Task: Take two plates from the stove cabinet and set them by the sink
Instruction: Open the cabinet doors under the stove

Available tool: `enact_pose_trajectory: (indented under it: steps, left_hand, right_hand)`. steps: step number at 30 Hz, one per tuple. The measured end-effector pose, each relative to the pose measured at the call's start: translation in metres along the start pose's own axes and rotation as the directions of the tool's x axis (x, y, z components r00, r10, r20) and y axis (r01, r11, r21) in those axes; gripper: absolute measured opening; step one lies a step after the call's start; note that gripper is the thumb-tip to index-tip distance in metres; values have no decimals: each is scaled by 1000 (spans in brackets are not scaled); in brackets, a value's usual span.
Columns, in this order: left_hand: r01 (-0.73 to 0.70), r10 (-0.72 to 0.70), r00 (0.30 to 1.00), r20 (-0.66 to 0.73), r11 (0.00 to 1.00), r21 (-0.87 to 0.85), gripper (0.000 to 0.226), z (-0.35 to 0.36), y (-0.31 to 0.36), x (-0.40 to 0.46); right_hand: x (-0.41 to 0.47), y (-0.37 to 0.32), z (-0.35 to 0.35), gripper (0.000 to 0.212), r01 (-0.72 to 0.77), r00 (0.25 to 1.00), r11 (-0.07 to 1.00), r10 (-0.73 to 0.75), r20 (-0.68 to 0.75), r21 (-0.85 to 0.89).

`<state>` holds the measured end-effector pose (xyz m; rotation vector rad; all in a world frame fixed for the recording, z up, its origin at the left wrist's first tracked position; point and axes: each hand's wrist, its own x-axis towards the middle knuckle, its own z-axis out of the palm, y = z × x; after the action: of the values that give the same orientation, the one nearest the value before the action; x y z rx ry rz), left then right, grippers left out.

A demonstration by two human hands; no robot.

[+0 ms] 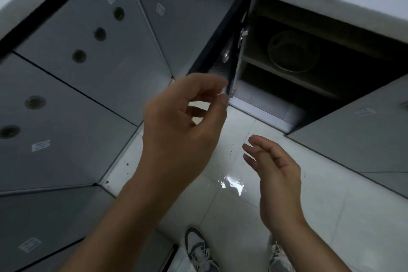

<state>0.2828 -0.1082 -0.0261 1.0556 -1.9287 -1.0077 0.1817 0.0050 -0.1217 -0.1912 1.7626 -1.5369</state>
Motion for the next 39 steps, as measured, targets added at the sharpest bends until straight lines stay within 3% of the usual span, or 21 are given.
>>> enact_pose_trajectory:
  steps: [10, 13, 17, 24, 28, 36, 39]
  left_hand:
    - [223, -212, 920, 329, 975, 2, 31, 198, 39, 7]
    - [306, -274, 875, 399, 952, -16, 35, 260, 46, 10]
    - [252, -216, 864, 456, 968, -19, 41, 327, 51, 19]
    - [87, -118, 872, 475, 992, 86, 59, 375, 29, 58]
    - [13, -69, 848, 526, 994, 111, 56, 379, 17, 77]
    - [-70, 89, 800, 593, 996, -55, 39, 377, 23, 100]
    - [-34, 70, 787, 613, 997, -71, 39, 378, 25, 103]
  right_hand:
    - [70, -58, -187, 24, -12, 990, 974, 43, -135, 226]
    - [96, -78, -242, 23, -58, 977, 919, 132, -166, 389]
    - [127, -101, -290, 25, -115, 966, 796, 228, -119, 595]
    - [169, -123, -275, 29, -132, 982, 614, 190, 17, 778]
    - [186, -131, -255, 27, -107, 990, 534, 131, 43, 839]
    - [200, -141, -234, 32, -57, 990, 432, 140, -4, 900]
    - [202, -143, -231, 32, -42, 985, 410, 171, -32, 911]
